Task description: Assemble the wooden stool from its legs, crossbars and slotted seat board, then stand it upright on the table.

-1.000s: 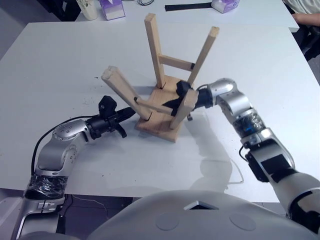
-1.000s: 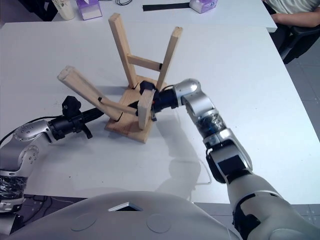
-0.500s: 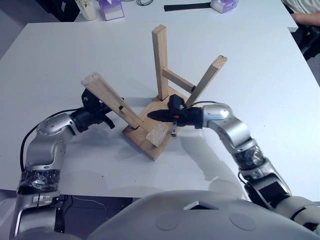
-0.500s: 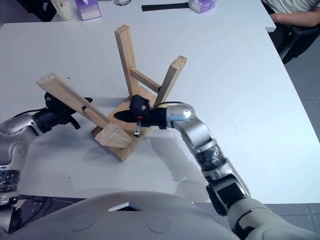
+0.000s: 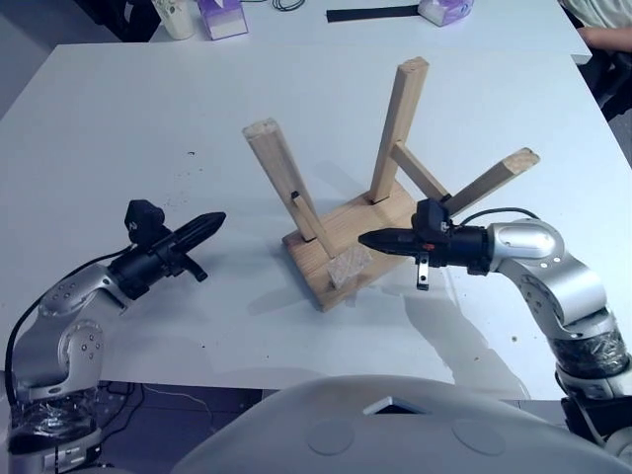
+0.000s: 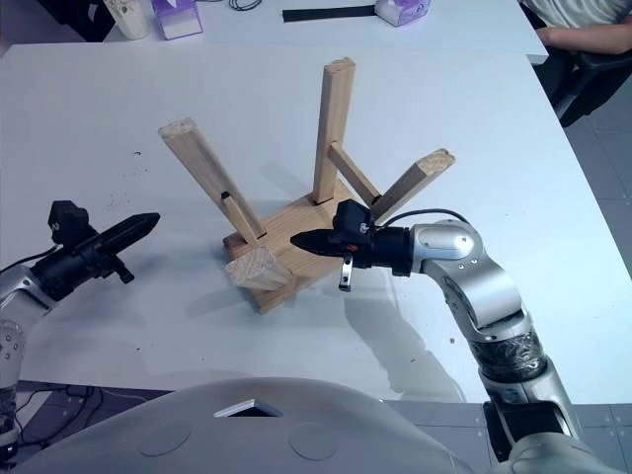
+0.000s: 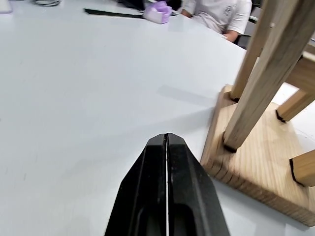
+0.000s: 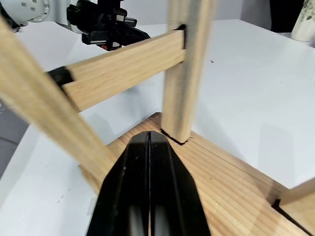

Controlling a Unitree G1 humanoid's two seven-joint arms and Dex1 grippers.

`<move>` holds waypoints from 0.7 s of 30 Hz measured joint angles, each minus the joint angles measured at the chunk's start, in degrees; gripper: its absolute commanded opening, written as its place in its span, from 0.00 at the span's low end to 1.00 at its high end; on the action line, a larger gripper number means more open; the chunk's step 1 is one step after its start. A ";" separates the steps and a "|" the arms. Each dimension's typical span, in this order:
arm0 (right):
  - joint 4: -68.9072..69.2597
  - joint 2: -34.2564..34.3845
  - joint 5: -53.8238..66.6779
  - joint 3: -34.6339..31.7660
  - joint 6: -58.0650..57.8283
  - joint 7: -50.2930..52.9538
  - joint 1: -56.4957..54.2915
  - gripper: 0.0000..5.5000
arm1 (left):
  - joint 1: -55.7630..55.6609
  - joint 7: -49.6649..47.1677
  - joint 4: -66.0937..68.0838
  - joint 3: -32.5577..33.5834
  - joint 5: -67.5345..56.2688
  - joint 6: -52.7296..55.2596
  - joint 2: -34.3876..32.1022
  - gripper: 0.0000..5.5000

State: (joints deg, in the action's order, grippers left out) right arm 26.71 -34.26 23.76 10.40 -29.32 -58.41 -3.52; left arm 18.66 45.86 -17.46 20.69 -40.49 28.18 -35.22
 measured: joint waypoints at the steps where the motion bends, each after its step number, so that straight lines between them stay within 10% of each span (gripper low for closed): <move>1: 0.78 -0.77 0.71 -1.04 -0.29 -0.14 0.69 0.00 | 2.49 -0.83 -1.34 -0.15 0.02 0.04 1.29 0.00; 12: 10.29 4.86 31.18 -15.78 -10.93 16.08 -6.64 0.00 | 6.57 -11.17 -11.22 -2.72 -6.80 2.41 13.05 0.00; 21: -6.32 -13.22 43.83 -33.12 -13.54 9.44 -26.44 0.00 | 13.90 -13.45 -11.61 -7.11 -0.20 -0.06 15.36 0.00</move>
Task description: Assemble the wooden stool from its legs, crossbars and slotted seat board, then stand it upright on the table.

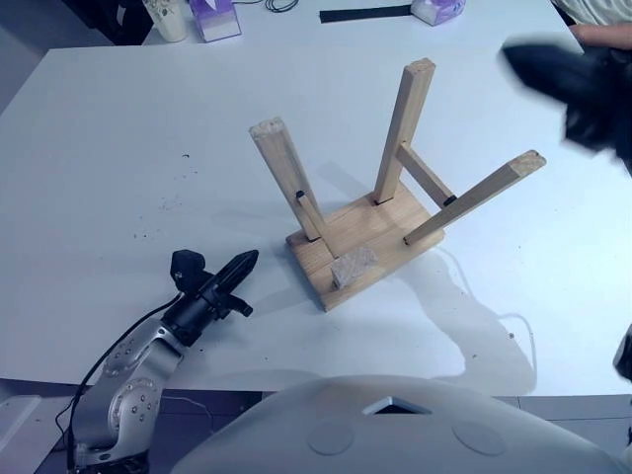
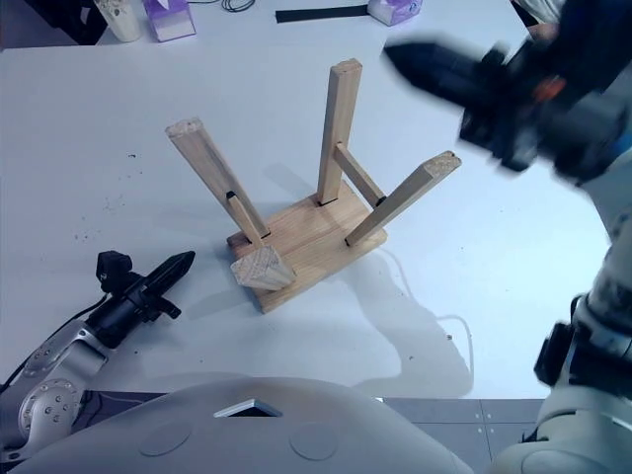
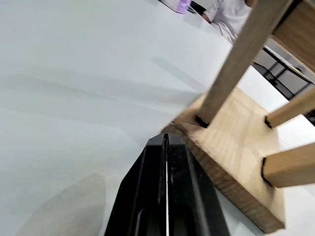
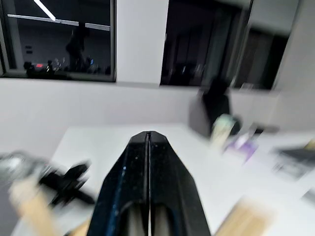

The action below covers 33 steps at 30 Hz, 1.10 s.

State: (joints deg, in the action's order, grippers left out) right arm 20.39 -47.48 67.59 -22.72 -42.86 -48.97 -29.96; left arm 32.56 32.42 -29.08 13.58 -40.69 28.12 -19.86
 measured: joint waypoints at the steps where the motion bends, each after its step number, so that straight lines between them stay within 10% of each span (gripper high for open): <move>1: -3.12 -1.04 -0.11 -0.53 0.79 -0.20 -4.12 0.00 | 0.42 -0.16 0.04 -1.42 0.81 -0.33 0.45 0.00; 9: -21.90 -6.45 -35.97 16.53 23.60 -10.28 14.62 0.00 | 2.62 3.60 -1.89 -4.87 2.99 -0.18 -2.53 0.00; 14: -28.27 3.31 -49.77 29.04 33.21 -8.18 22.85 0.00 | 4.00 6.40 -7.55 -10.42 1.86 3.24 -6.60 0.00; 33: -23.84 4.75 -58.29 34.00 39.39 -8.92 25.02 0.00 | -5.78 2.50 2.59 -16.65 9.94 3.10 -6.87 0.00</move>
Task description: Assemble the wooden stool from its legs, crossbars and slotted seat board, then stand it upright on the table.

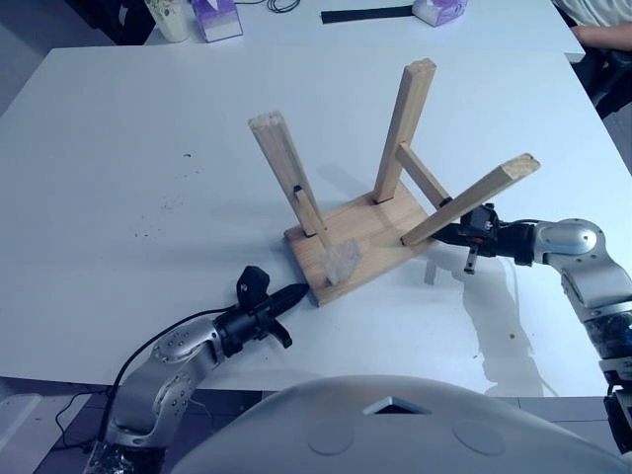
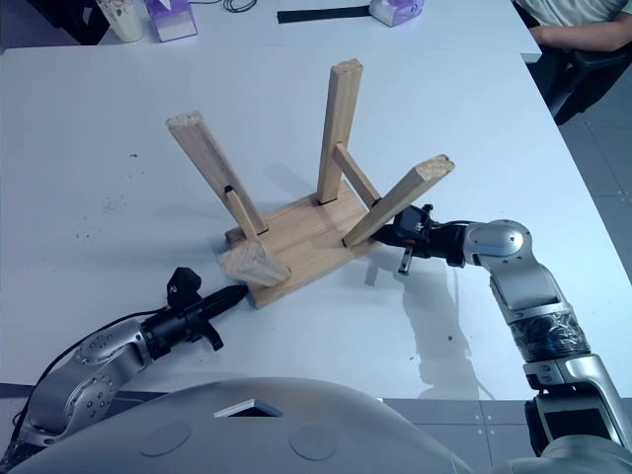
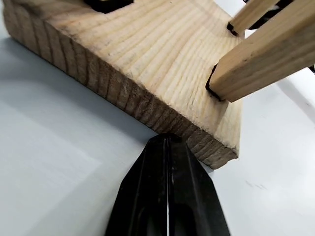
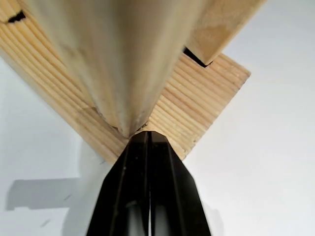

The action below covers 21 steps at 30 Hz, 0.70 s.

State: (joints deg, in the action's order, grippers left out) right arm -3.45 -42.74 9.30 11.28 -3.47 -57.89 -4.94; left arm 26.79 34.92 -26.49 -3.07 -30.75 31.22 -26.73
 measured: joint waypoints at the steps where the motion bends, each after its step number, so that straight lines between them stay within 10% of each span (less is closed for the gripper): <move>1: 0.41 0.29 -0.49 0.28 -0.03 0.87 0.11 0.00 | -1.10 -0.21 0.86 0.40 0.31 -0.13 0.21 0.00; 21: 10.47 0.85 8.57 -6.07 -11.30 0.99 6.02 0.00 | -7.02 -1.34 9.01 12.90 -1.27 -6.27 2.69 0.00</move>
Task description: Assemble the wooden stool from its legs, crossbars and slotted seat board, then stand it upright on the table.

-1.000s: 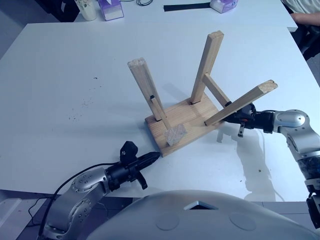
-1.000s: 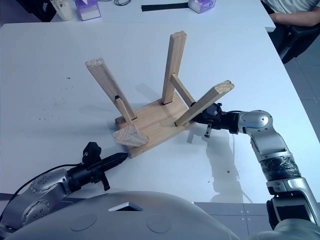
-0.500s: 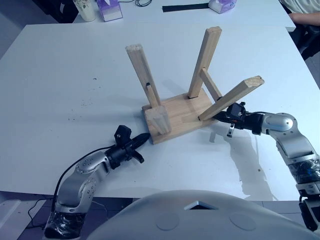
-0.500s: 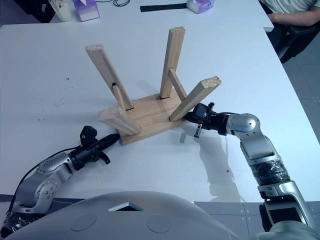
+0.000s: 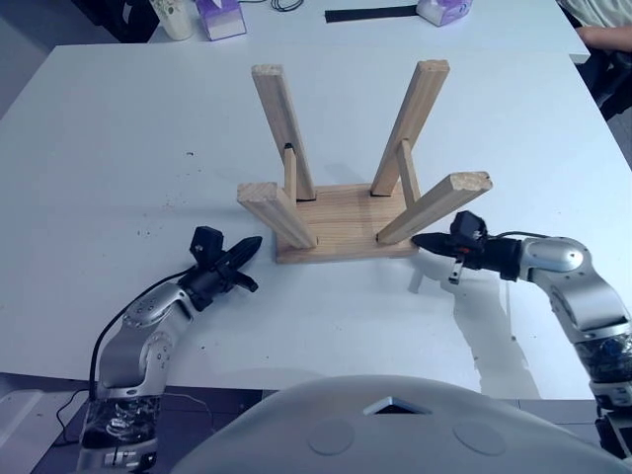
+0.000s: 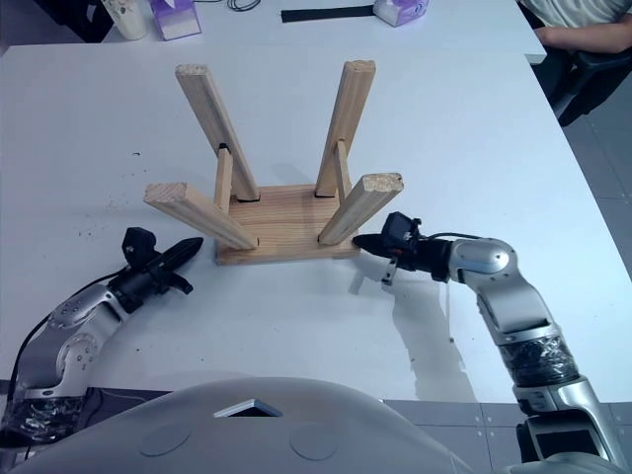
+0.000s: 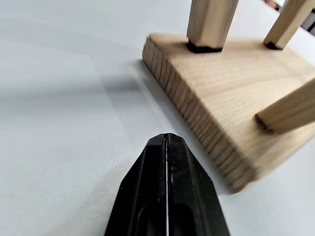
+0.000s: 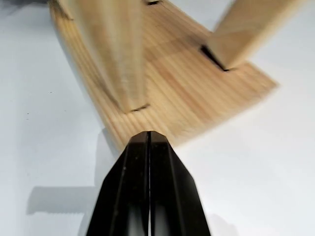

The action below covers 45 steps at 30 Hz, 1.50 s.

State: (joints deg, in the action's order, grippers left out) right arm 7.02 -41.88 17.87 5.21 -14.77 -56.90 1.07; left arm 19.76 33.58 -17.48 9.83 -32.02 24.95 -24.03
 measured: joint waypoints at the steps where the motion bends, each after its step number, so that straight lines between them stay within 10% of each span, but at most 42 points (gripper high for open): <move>1: -0.32 -0.67 0.23 -0.88 -0.19 -0.95 -0.58 0.00 | 0.60 -0.28 -0.66 1.45 -0.45 -0.36 0.14 0.00; 45: -4.26 1.56 -7.74 5.38 2.15 -2.50 -0.46 0.00 | -0.90 11.10 3.77 -8.70 8.86 -5.51 -8.20 0.00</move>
State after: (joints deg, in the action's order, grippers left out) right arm 2.77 -40.32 10.13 10.59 -12.63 -59.40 0.61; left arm 18.86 44.68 -13.71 1.12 -23.17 19.44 -32.23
